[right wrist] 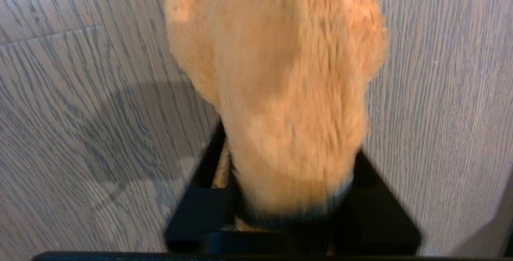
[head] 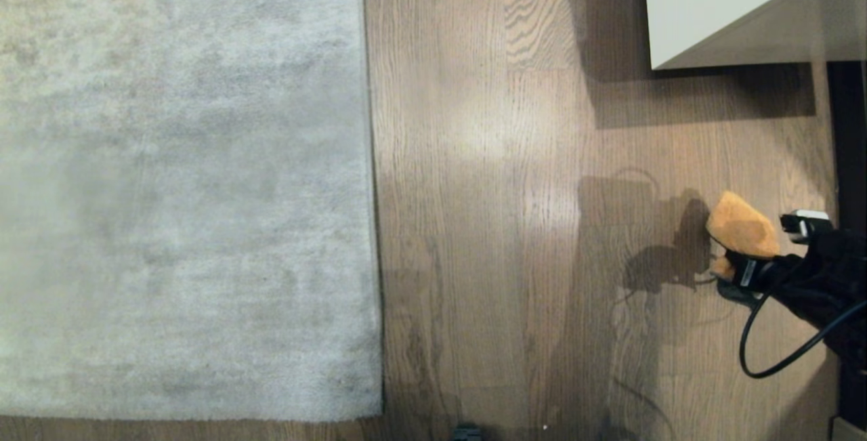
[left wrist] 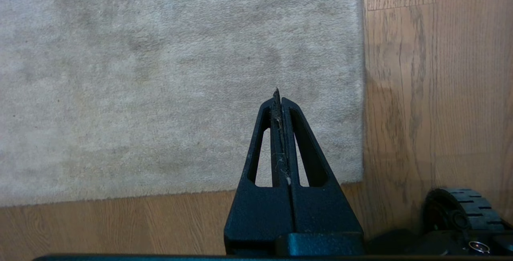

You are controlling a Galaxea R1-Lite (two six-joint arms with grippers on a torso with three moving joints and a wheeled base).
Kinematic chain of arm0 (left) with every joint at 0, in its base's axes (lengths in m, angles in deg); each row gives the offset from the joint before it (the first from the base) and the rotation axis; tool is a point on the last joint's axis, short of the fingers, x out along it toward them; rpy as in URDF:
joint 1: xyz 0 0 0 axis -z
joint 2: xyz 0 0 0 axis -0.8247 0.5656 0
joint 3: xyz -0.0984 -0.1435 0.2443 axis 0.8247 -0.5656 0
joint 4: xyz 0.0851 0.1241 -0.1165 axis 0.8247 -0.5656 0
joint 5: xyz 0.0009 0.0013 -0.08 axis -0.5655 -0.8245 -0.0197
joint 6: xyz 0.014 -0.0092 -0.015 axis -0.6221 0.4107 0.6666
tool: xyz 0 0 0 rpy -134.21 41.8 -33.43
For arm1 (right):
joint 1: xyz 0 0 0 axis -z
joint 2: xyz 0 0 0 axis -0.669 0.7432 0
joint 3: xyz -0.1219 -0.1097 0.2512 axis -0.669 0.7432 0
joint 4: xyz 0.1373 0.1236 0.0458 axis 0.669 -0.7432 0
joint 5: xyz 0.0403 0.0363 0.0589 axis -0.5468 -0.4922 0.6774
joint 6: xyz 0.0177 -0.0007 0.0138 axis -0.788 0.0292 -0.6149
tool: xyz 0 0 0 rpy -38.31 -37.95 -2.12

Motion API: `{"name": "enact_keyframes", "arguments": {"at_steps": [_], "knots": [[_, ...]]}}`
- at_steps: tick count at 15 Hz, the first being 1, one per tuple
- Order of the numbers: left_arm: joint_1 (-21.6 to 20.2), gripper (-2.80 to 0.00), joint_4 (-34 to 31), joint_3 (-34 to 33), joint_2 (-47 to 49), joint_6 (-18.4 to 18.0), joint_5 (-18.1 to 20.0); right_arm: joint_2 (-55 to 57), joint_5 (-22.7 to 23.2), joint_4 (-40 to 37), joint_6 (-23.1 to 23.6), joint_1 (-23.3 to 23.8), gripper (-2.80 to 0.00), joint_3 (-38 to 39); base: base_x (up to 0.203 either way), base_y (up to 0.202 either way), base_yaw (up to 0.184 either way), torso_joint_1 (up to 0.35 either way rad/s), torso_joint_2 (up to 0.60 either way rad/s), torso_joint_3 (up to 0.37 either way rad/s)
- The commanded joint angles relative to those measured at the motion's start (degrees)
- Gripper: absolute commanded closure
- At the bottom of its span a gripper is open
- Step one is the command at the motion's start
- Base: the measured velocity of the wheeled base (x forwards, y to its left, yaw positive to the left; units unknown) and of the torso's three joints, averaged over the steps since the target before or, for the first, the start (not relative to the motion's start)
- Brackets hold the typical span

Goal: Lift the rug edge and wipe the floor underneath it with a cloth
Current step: Put down the rag

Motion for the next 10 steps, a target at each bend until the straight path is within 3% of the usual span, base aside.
{"name": "enact_keyframes", "arguments": {"at_steps": [1, 10], "knots": [[0.00, 0.00, 0.02, -0.01, 0.00, -0.02, -0.02, -0.19, 0.02, 0.95, 0.12, 0.01, -2.80, 0.55, 0.000, 0.000, 0.000, 0.000, 0.00, 0.000], [0.00, 0.00, 0.02, -0.01, 0.00, -0.02, -0.02, -3.84, 0.75, 3.23, 0.49, 0.01, -2.80, 3.93, 0.000, 0.000, 0.000, 0.000, 0.00, 0.000]]}}
